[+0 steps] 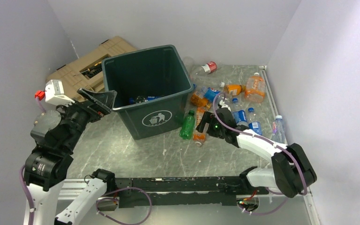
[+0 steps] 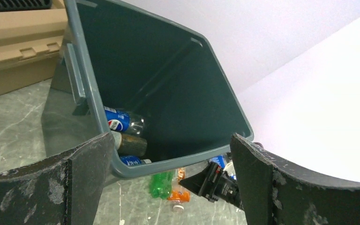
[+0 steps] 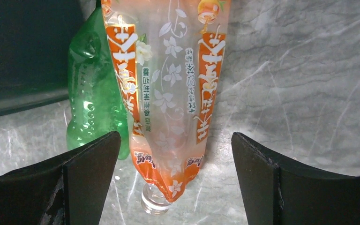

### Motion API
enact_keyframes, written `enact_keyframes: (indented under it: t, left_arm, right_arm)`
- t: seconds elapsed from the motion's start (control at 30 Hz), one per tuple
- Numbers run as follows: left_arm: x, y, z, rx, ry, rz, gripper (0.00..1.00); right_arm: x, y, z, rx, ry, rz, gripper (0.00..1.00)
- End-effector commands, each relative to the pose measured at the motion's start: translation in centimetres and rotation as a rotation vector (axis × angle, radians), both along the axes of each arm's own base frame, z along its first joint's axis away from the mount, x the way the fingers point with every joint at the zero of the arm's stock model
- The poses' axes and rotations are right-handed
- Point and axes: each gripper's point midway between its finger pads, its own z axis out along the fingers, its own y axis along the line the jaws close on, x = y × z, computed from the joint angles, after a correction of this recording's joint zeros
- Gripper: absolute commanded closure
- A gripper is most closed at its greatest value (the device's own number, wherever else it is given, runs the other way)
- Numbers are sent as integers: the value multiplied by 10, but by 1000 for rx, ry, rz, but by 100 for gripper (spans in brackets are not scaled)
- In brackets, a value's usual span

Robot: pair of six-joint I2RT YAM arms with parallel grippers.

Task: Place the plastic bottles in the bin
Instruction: Pick up the plastic bottle at the center of the board.

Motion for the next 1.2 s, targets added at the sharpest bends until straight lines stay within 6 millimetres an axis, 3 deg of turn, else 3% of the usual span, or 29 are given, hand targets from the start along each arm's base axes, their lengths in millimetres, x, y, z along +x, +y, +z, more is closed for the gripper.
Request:
enact_keyframes:
  t: [0.0, 0.17, 0.63, 0.97, 1.17]
  left_arm:
    - [1, -12, 15, -7, -69, -67, 1]
    - [3, -15, 15, -10, -65, -78, 1]
    - [-2, -11, 12, 8, -64, -68, 0]
    - [-6, -11, 11, -2, -66, -75, 1]
    - [-10, -8, 15, -1, -79, -62, 2]
  right_arm:
    - [4, 17, 1, 27, -15, 57, 7]
    - [1, 24, -13, -19, 25, 76, 9]
    - [-7, 8, -39, -179, 35, 52, 23]
    - [-14, 0, -37, -206, 17, 47, 37]
    - [-14, -1, -12, -182, -37, 43, 42]
